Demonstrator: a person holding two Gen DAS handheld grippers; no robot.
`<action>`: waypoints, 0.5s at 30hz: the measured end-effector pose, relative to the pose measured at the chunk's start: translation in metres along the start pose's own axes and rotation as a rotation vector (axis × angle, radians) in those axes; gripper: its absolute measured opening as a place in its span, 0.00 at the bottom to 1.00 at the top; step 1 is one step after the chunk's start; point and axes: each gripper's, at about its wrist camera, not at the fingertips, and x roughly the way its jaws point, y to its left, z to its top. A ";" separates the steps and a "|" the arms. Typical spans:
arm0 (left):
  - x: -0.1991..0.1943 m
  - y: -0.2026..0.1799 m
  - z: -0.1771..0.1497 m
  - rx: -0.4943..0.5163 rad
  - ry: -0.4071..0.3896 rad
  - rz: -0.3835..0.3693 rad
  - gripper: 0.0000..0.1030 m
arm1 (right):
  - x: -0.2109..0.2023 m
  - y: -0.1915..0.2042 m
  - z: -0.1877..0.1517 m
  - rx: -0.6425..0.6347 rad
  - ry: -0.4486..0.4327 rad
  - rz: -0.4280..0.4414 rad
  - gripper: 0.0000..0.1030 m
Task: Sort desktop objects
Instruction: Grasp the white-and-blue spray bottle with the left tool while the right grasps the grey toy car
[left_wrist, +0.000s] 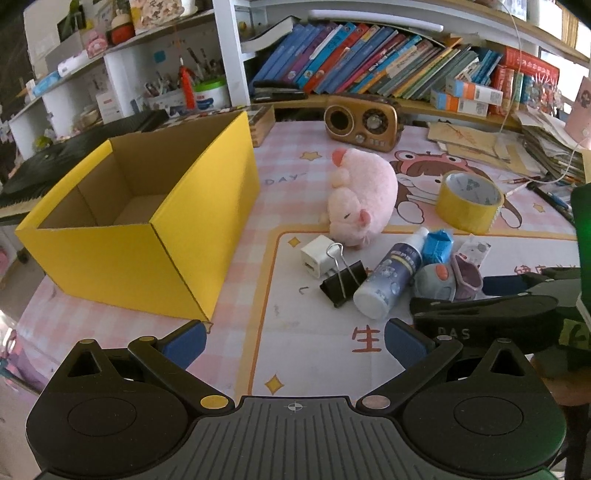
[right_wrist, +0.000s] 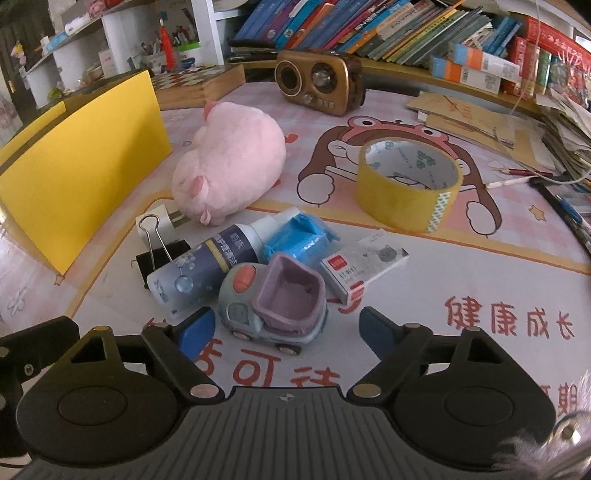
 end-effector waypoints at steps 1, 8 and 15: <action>0.000 -0.001 0.001 0.003 -0.001 -0.001 1.00 | 0.001 0.001 0.001 -0.003 0.000 0.008 0.78; 0.009 -0.012 0.007 0.018 0.003 -0.036 1.00 | -0.004 -0.008 0.005 -0.013 -0.014 0.054 0.59; 0.038 -0.031 0.017 0.049 0.037 -0.126 0.80 | -0.033 -0.039 0.005 0.012 -0.074 0.010 0.59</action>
